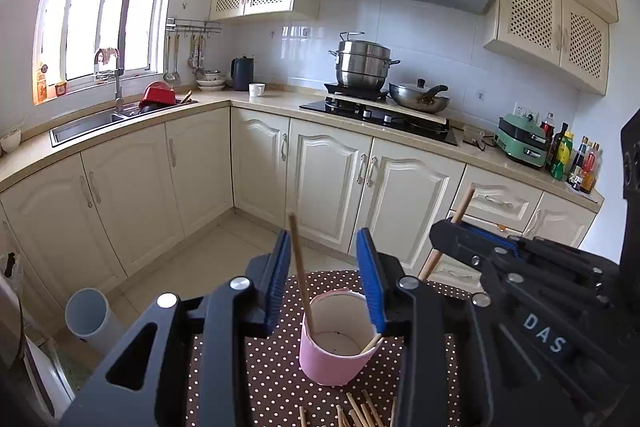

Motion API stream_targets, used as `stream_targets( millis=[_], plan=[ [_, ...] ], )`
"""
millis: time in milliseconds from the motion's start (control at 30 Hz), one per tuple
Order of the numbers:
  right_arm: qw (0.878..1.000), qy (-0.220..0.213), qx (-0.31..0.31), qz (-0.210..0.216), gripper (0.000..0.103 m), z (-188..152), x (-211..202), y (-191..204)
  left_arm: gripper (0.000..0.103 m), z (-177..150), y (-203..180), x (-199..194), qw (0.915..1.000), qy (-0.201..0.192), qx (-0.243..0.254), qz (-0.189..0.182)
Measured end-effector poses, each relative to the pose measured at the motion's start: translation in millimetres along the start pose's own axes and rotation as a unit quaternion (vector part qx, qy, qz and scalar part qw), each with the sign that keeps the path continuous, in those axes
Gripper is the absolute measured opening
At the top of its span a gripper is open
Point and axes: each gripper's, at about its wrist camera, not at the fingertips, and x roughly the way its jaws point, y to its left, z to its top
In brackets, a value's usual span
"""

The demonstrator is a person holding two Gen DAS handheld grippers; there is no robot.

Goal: Organize utensils
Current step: 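Open the left tool to drop its chopstick into the cup while the right tool releases its own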

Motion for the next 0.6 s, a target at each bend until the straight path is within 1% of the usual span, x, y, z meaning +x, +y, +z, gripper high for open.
stream_targets(
  millis=[33, 100, 267, 533, 567, 600],
  plan=[
    [1.0, 0.002, 0.001, 0.001, 0.006, -1, 1, 0, 0.035, 0, 0, -1, 1.0, 0.0, 0.0, 0.002],
    [1.0, 0.009, 0.001, 0.0, 0.006, -3, 3, 0, 0.041, -1, 2, -4, 1.0, 0.0, -0.002, 0.004],
    [1.0, 0.021, 0.007, 0.001, 0.006, -10, 5, -3, 0.046, -4, 4, -13, 0.9999, -0.002, 0.004, 0.012],
    [1.0, 0.019, 0.01, -0.008, 0.007, -12, -3, -1, 0.056, -5, 7, -28, 0.9998, -0.005, 0.006, 0.02],
    [1.0, 0.019, 0.009, -0.009, 0.007, -11, -3, 0, 0.057, -5, 8, -31, 0.9997, -0.007, 0.006, 0.022],
    [1.0, 0.019, 0.009, -0.012, 0.01, -11, -5, 0, 0.057, -5, 9, -34, 0.9997, -0.008, 0.005, 0.024]
  ],
)
